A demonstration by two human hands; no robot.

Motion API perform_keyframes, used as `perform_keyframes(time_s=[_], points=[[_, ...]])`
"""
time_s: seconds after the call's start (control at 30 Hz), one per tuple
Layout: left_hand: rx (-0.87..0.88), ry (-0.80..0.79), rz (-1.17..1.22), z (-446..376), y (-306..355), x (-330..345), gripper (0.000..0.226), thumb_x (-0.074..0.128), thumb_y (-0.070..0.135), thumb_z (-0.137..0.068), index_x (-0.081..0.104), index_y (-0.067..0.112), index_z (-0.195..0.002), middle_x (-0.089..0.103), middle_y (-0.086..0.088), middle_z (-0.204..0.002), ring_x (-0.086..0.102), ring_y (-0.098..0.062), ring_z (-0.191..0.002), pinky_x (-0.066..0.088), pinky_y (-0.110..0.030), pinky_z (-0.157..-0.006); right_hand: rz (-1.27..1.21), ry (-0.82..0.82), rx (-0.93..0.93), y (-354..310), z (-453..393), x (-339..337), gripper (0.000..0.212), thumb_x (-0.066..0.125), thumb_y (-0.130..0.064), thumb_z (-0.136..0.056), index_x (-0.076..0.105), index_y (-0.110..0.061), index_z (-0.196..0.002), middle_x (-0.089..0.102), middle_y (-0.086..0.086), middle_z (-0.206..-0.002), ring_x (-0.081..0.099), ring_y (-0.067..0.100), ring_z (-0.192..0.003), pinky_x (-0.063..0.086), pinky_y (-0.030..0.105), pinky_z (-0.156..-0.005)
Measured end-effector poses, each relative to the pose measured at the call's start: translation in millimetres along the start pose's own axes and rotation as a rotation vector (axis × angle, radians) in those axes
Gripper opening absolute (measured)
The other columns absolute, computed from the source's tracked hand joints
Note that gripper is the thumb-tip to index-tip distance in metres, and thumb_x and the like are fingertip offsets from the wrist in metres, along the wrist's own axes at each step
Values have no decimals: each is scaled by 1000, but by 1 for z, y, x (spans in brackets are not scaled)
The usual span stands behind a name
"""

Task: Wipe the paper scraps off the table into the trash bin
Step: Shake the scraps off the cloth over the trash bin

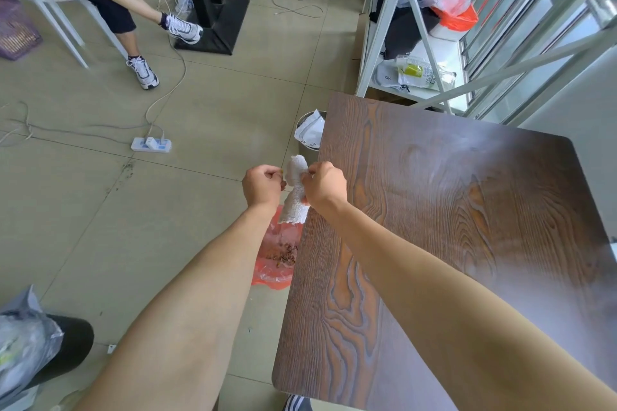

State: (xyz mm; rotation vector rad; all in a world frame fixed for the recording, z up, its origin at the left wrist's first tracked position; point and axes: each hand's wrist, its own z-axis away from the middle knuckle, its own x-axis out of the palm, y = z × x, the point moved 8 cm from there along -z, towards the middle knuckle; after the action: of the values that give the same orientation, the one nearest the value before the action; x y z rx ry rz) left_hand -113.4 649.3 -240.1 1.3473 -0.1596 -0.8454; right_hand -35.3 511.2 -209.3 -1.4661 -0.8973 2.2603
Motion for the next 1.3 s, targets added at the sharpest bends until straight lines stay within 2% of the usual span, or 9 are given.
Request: perform_keyframes(time_s=[0.13, 0.4, 0.57, 0.67, 0.73, 0.8, 1.03, 1.2, 1.3], points=[[-56, 81, -60, -13, -21, -12, 19, 57, 1, -79, 73, 12, -75, 74, -19, -74, 72, -31, -73, 59, -42, -78, -49, -4, 58, 7, -1, -3, 26, 43, -15, -80, 38, -17, -54, 65, 13, -67, 72, 37, -67, 58, 41, -60], [-84, -41, -112, -23, -28, -2, 20, 59, 12, -82, 75, 4, -91, 75, -19, -90, 73, -34, -84, 59, -44, -81, -39, 16, 94, 3, -2, -4, 17, 34, -9, -75, 46, -11, -64, 71, 22, -79, 72, 38, -72, 62, 47, -64], [-86, -83, -208, -15, -23, -7, 19, 62, 4, -80, 71, 11, -64, 75, -19, -80, 73, -28, -65, 61, -43, -72, -20, 56, 106, -3, -1, -9, 18, 38, -9, -81, 49, -10, -66, 71, 21, -81, 72, 36, -74, 62, 44, -66], [-129, -145, -105, -6, -19, -5, 13, 62, -1, -84, 65, 10, -78, 67, -13, -72, 62, -6, -36, 61, -32, -59, -41, 56, 123, -4, 0, -8, 25, 41, -15, -83, 62, -2, -79, 72, 20, -81, 72, 36, -75, 62, 44, -68], [-136, -188, -85, -1, -15, -4, 5, 64, 4, -85, 66, 7, -88, 65, -8, -68, 61, -9, -38, 57, -26, -54, -59, 52, 131, -4, 1, -8, 30, 43, -23, -86, 65, -2, -87, 72, 19, -85, 72, 37, -76, 62, 44, -69], [-131, -240, -73, 5, -10, -4, 11, 62, 14, -86, 67, 5, -91, 65, -6, -68, 62, -17, -51, 55, -29, -59, -71, 48, 133, -6, 5, -10, 31, 45, -28, -88, 65, -3, -88, 72, 19, -87, 72, 37, -78, 61, 44, -71], [-127, -451, 63, 38, 27, 3, 21, 47, 25, -97, 65, 14, -102, 66, -4, -98, 60, -18, -83, 48, -34, -84, -52, 39, 75, -19, 23, -38, 24, 51, -34, -90, 56, -14, -78, 61, 7, -77, 58, 29, -73, 44, 29, -64], [-119, -582, 127, 75, 61, 12, 24, 46, 14, -98, 64, 6, -112, 68, -8, -99, 64, -20, -81, 52, -31, -72, -142, 34, 31, -30, 44, -72, 37, 55, -33, -89, 49, -12, -59, 54, 5, -60, 53, 26, -64, 37, 27, -53], [-81, -585, 151, 97, 91, 11, 15, 48, 9, -96, 63, 11, -97, 66, -5, -89, 62, -18, -75, 51, -28, -67, -246, 43, 30, -31, 59, -101, 49, 53, -40, -92, 39, -15, -52, 46, 1, -54, 43, 18, -51, 34, 29, -51]])
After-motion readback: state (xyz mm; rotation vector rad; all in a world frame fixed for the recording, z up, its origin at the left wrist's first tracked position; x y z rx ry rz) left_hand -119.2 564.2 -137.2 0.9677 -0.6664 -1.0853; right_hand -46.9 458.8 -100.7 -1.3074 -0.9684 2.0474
